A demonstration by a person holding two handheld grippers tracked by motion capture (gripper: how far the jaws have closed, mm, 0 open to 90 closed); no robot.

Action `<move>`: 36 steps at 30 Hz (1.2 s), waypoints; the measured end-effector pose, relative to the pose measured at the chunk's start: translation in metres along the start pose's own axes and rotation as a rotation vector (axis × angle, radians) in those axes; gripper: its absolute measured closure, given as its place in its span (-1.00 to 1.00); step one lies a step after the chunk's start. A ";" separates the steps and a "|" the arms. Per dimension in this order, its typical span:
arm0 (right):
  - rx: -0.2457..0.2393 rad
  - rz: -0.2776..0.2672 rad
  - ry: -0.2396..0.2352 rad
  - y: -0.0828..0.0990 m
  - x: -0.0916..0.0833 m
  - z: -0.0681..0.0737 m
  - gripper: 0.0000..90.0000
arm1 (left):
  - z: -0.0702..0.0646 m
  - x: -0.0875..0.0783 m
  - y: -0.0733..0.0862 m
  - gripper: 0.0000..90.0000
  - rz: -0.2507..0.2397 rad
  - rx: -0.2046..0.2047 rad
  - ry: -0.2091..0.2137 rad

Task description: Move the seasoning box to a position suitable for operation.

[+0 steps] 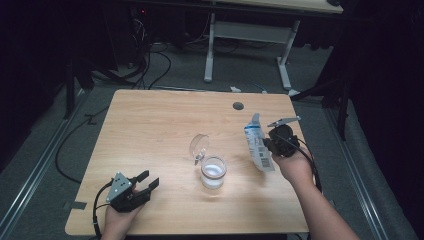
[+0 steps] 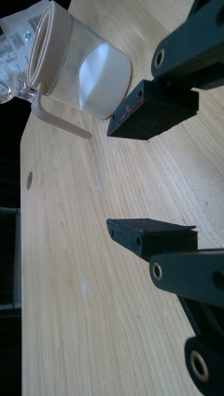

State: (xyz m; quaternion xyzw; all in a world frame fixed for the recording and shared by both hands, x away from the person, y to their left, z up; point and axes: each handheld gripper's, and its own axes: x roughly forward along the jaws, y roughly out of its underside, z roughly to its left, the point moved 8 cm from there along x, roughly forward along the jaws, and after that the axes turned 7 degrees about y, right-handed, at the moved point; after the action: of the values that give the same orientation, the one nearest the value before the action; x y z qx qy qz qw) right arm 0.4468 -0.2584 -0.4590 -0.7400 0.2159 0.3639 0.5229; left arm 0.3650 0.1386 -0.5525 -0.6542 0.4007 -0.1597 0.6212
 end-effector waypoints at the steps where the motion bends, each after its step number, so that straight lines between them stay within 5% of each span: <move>1: 0.007 -0.013 0.001 -0.001 -0.001 0.001 1.00 | 0.000 0.000 0.000 0.09 0.001 0.000 0.001; 14: 0.061 -0.175 0.018 0.004 -0.007 0.002 1.00 | -0.001 -0.001 -0.001 0.09 -0.002 0.001 0.004; 20: 0.073 -0.204 0.024 0.023 -0.003 0.001 1.00 | -0.001 0.000 0.000 0.09 0.000 0.003 0.006; 36: 0.169 -0.398 -0.007 0.051 -0.005 -0.001 1.00 | 0.001 -0.002 0.001 0.09 0.009 0.016 -0.006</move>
State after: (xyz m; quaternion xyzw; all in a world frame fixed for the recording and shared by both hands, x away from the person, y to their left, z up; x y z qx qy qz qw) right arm 0.4082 -0.2779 -0.4862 -0.7203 0.0934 0.2364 0.6454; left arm 0.3644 0.1404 -0.5528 -0.6478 0.4006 -0.1582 0.6284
